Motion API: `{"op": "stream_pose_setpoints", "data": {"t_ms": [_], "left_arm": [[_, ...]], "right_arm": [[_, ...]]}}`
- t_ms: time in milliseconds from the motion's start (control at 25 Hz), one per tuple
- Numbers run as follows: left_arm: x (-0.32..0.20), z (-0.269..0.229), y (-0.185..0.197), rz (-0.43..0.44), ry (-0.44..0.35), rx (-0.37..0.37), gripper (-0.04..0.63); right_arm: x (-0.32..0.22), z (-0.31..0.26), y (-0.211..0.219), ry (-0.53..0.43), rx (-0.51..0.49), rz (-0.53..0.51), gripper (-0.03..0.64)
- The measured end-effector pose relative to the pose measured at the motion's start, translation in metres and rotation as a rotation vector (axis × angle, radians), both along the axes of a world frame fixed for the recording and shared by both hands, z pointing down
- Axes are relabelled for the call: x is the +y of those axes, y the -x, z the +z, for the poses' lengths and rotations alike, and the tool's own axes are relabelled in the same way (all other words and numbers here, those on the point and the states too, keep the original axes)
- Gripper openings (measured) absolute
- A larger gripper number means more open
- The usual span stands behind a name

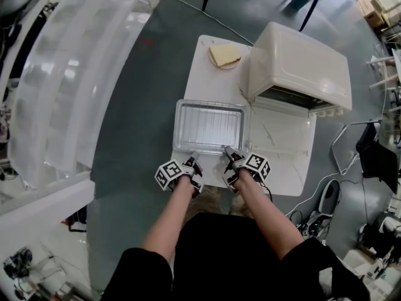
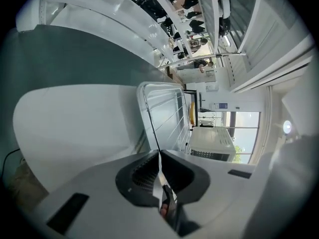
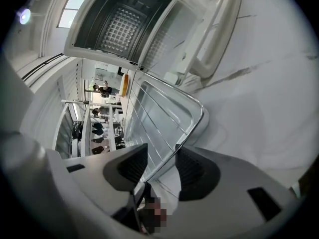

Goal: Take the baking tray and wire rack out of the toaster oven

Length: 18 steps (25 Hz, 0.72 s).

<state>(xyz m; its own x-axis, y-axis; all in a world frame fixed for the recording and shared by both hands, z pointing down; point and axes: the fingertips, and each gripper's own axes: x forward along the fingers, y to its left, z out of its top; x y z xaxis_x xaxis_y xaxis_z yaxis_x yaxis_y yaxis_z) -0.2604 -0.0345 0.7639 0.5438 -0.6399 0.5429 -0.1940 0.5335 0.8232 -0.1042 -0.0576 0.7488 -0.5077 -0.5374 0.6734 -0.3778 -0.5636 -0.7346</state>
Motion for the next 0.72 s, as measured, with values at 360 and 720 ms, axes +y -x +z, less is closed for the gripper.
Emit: {"op": "stream_pose_setpoints", "data": {"t_ms": [360, 720], "left_arm": [[-0.002, -0.001, 0.005, -0.046, 0.003, 0.005, 0.032], [-0.009, -0.002, 0.011, -0.044, 0.004, -0.007, 0.032]], "right_arm": [[0.011, -0.002, 0.004, 0.087, -0.026, -0.039, 0.199], [0.012, -0.009, 0.000, 0.086, -0.005, -0.094, 0.212]]}}
